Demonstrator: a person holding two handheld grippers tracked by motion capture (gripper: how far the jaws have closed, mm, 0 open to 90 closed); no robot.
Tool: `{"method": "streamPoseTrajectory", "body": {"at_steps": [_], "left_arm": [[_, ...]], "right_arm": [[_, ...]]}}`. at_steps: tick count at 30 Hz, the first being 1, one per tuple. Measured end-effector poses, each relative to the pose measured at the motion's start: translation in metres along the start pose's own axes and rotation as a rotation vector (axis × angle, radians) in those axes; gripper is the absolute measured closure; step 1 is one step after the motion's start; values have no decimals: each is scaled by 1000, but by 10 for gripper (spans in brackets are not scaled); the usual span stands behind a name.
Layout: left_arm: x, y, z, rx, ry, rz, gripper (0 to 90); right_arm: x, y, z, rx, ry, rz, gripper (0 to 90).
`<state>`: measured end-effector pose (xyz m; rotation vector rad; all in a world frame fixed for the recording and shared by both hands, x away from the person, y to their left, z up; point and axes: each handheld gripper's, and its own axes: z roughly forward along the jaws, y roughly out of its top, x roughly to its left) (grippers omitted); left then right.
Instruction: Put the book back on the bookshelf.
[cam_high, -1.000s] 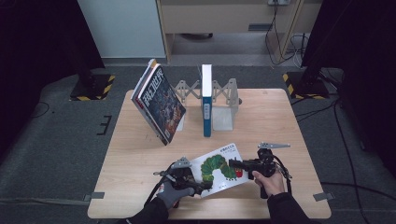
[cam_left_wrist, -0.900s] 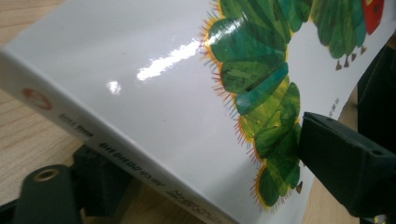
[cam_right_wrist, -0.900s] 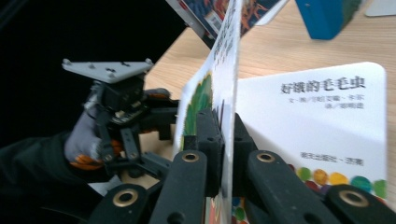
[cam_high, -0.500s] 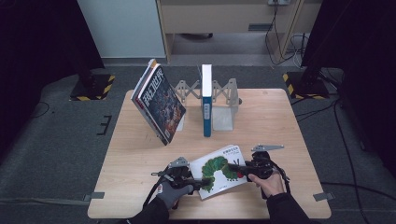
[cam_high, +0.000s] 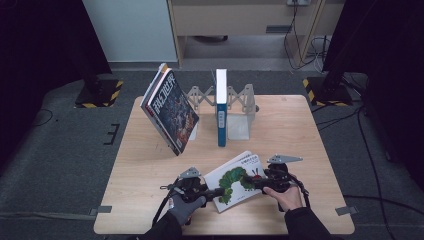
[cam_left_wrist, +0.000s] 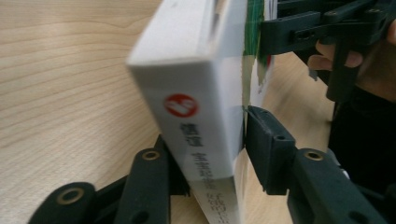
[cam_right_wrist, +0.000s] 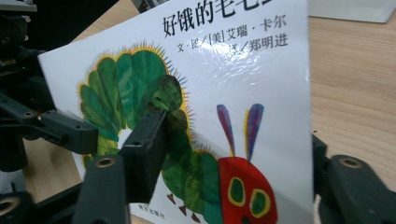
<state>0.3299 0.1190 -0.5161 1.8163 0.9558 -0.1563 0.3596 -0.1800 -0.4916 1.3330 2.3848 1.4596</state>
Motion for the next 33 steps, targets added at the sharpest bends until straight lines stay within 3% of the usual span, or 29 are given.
{"method": "streamPoseTrajectory", "body": {"at_steps": [8,9,10,11,15,28,33], "left_arm": [[-9,6,-3,3,9,64,716],[-10,6,-4,5,15,74,720],[-11,7,-5,6,25,90,738],[-12,7,-6,3,34,92,739],[-12,12,-9,-4,45,95,742],[-18,30,-27,-28,120,108,746],[-19,40,-34,-45,119,120,747]], "right_arm": [[-1,1,-1,-15,-21,-6,288],[-1,1,-1,-16,-30,-4,255],[-1,2,-2,-32,-71,-23,266],[-2,2,-4,-46,-94,-34,267],[-7,3,-11,-94,-100,-5,262],[-17,1,-15,-81,-205,-33,224],[-20,1,-18,-80,-226,-36,223]]}}
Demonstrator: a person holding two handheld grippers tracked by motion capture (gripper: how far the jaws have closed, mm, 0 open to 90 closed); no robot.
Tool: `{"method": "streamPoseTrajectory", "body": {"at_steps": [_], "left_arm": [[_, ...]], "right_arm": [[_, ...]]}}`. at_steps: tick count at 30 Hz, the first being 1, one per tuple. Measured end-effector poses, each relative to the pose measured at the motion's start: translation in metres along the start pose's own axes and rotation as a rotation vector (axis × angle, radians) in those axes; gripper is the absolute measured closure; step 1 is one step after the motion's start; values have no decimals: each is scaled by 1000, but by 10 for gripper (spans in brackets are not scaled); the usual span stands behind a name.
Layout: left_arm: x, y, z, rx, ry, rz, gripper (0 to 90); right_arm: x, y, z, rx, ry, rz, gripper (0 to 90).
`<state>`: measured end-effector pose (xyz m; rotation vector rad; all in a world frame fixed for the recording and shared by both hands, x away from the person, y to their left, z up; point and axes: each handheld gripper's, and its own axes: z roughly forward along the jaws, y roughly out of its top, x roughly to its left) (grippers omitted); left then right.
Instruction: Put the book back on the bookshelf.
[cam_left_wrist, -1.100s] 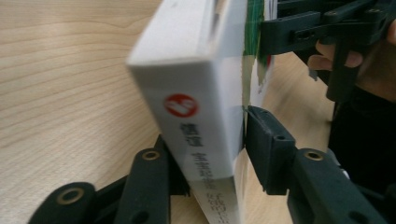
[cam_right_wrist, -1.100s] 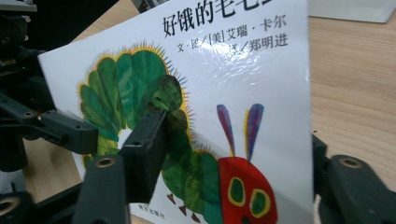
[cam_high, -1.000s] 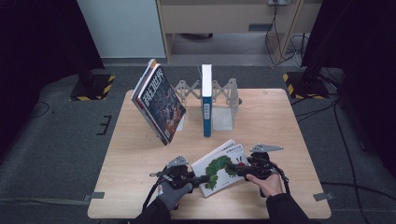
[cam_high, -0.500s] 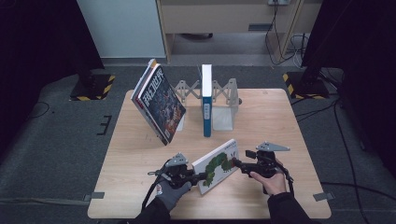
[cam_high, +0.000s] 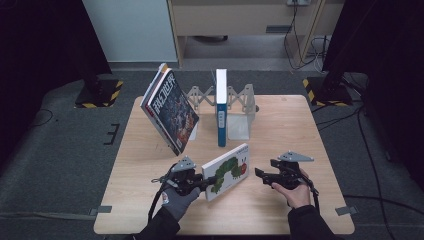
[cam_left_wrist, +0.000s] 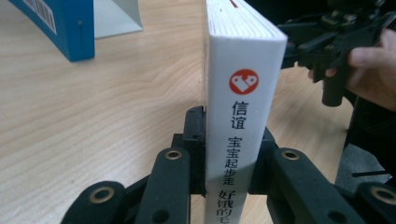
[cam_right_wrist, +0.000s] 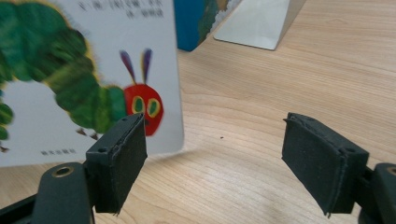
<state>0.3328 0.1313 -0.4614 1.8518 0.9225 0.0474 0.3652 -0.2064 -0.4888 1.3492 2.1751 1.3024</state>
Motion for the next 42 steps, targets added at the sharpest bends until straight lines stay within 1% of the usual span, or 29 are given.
{"method": "streamPoseTrajectory", "body": {"at_steps": [2,4,7,10,12,16,19,21,22,23,24,26,28,29,30,31,33,35,36,37,39,41,42], "left_arm": [[-1,5,-3,-10,7,1,747],[0,10,-6,-32,14,9,747],[-1,19,-11,-58,51,35,747],[-2,28,-16,-85,80,55,747],[-2,35,-18,-104,89,62,747],[-5,47,-17,-134,112,76,747],[-6,53,-14,-151,112,71,747],[-8,57,-12,-157,135,77,747],[-9,59,-11,-161,152,83,747],[-9,61,-10,-174,166,83,747],[-9,62,-8,-188,168,75,747],[-8,64,-4,-211,159,59,747],[-8,66,-1,-218,173,60,747],[-9,67,2,-218,186,65,747],[-9,68,4,-217,196,73,747],[-9,69,6,-220,204,71,746],[-7,70,10,-230,206,62,746],[-6,71,14,-241,210,55,746],[-7,72,16,-244,224,61,746],[-7,73,18,-243,243,77,746],[-8,76,21,-245,275,98,746],[-8,78,25,-256,269,89,746],[-8,80,26,-264,276,90,746]], "right_arm": [[-1,0,0,0,-3,2,222],[-1,0,0,-1,-9,-1,221],[-2,0,-1,2,-18,-3,219],[-4,0,-1,8,-33,-15,214],[-5,-1,-1,12,-47,-18,209],[-6,-2,0,31,-80,-40,175],[-8,-4,1,51,-122,-76,141],[-8,-5,2,66,-137,-72,124],[-9,-6,2,74,-143,-84,119],[-10,-6,2,81,-147,-85,115],[-11,-7,2,86,-149,-85,113],[-12,-7,1,88,-155,-92,112],[-13,-8,1,100,-162,-94,111],[-13,-9,1,103,-166,-92,110],[-13,-9,1,102,-169,-101,110],[-13,-9,1,113,-170,-96,109],[-14,-10,1,116,-177,-113,107],[-15,-10,1,121,-180,-114,105],[-15,-11,1,125,-181,-109,103],[-16,-11,1,129,-184,-116,102],[-17,-12,1,135,-186,-116,100],[-18,-12,1,135,-189,-127,98],[-18,-12,1,137,-190,-122,97]]}}
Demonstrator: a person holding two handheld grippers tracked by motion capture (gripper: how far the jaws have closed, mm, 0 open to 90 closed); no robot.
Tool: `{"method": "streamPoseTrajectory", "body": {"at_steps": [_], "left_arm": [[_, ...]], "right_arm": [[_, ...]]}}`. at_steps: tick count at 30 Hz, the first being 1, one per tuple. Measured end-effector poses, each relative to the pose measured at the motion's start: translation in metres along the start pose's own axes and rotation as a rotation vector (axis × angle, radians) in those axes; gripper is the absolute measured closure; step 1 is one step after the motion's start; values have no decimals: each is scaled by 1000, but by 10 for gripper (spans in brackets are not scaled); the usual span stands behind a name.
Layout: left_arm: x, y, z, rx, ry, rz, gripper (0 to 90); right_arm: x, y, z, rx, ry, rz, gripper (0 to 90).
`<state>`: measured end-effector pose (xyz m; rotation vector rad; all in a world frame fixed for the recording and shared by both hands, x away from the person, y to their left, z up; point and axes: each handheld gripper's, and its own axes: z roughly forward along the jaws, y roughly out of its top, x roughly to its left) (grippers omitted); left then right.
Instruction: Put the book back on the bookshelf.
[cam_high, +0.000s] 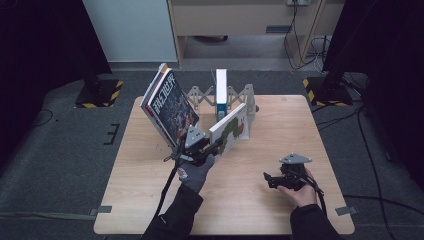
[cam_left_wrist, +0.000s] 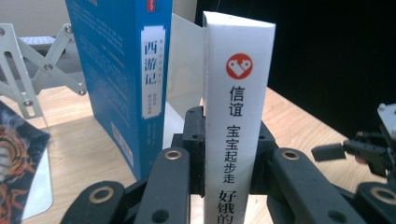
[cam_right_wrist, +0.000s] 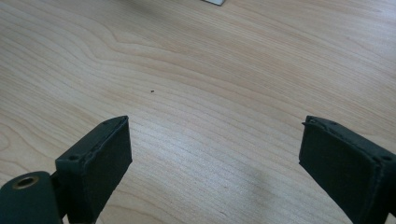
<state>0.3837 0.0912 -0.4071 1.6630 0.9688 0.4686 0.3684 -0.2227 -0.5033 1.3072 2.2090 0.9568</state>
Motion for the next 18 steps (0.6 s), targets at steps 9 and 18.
{"method": "streamPoseTrajectory", "body": {"at_steps": [9,18], "left_arm": [[-2,1,24,-23,37,-25,746],[-2,7,48,-43,85,-25,746]], "right_arm": [[-2,-1,0,3,1,-8,93],[-2,-1,1,12,7,-12,93]]}}
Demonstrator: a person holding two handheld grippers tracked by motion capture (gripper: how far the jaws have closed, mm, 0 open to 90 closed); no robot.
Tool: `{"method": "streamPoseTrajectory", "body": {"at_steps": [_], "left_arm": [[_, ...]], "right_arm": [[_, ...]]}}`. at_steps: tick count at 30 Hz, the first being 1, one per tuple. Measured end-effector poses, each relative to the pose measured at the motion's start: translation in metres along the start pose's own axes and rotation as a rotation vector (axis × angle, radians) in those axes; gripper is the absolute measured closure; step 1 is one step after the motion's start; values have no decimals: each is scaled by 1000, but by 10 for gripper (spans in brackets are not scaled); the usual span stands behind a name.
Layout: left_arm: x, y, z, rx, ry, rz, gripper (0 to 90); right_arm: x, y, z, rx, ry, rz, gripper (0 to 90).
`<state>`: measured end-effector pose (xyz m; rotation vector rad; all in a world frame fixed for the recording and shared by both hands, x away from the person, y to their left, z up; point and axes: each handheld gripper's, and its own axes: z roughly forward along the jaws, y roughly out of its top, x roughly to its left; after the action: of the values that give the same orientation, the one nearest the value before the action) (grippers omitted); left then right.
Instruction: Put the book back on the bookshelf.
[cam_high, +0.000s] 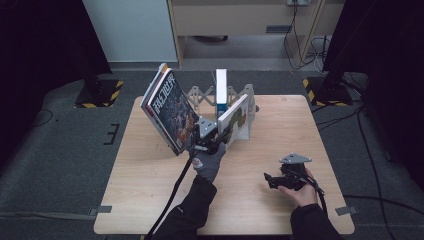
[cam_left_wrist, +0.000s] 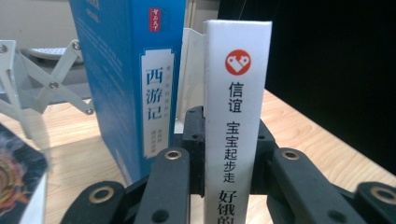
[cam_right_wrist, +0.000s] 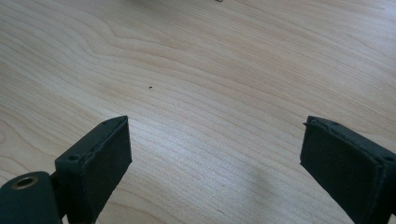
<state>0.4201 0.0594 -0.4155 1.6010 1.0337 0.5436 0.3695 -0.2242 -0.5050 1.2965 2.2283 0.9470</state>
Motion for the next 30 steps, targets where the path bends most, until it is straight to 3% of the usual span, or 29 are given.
{"method": "streamPoseTrajectory", "body": {"at_steps": [15,25,30], "left_arm": [[-13,-3,38,0,74,27,746],[-9,-9,54,-1,114,15,745],[-8,-12,60,-4,129,27,744]], "right_arm": [[1,1,1,1,5,-12,93],[-1,1,2,4,6,-9,93],[0,1,4,13,4,-8,94]]}}
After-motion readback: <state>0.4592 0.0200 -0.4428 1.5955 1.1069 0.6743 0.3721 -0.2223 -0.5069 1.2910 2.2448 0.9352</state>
